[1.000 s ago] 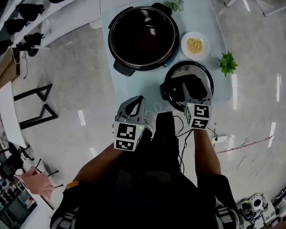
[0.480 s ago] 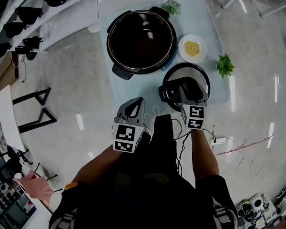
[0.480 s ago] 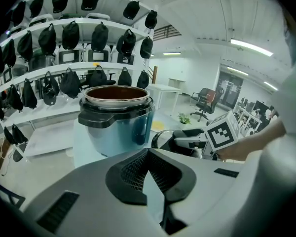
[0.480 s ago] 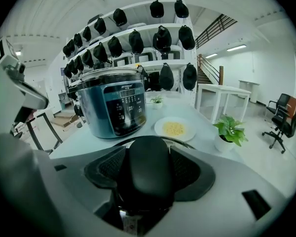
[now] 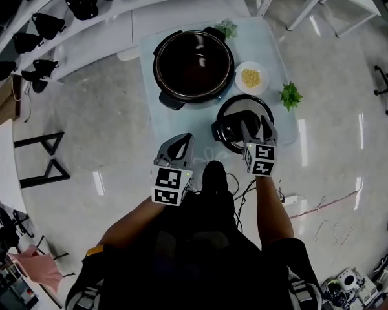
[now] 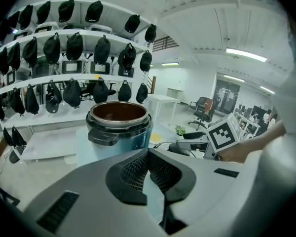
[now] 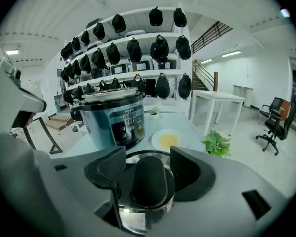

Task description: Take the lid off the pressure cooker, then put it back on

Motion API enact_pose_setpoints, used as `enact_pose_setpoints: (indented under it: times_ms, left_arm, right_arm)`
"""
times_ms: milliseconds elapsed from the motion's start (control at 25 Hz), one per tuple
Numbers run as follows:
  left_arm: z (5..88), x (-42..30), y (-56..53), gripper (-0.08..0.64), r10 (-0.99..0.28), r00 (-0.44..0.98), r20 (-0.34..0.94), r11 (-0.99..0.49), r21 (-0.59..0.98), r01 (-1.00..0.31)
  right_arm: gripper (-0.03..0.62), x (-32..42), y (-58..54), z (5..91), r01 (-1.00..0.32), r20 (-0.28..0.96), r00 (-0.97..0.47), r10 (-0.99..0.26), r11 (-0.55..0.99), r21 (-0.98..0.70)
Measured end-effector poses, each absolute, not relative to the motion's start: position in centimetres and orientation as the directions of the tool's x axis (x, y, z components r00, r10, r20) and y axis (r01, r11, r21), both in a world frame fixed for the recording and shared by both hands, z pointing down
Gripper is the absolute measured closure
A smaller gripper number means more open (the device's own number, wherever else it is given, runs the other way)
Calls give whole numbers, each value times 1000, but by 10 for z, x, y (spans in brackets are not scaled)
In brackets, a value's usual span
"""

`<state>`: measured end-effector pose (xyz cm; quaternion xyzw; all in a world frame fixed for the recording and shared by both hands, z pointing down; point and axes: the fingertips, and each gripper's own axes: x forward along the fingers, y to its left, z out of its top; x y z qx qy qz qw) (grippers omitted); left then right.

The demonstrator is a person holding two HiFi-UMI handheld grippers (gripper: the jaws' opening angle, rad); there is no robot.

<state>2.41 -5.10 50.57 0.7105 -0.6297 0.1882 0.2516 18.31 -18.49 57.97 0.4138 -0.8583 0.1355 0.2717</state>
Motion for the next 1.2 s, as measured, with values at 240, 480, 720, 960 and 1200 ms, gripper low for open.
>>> enact_pose_setpoints:
  times_ms: [240, 480, 720, 960, 1200]
  left_arm:
    - [472, 28, -29, 552, -839, 160, 520, -107, 130, -986]
    - [443, 26, 8, 552, -870, 174, 461, -134, 118, -984]
    - [425, 7, 57, 552, -895, 143, 422, -110, 103, -989]
    - [412, -13, 78, 552, -920, 77, 384, -29, 129, -991]
    - [409, -17, 68, 552, -924, 40, 381, 9, 126, -992]
  right_arm:
    - [351, 174, -140, 525, -794, 540, -508, -671, 607, 8]
    - [451, 152, -70, 484, -782, 524, -528, -669, 623, 7]
    - [537, 126, -12, 449, -763, 486, -565, -667, 647, 2]
    - [555, 92, 23, 429, -700, 459, -645, -611, 713, -34]
    - [558, 72, 17, 408, -644, 418, -701, -578, 764, -23]
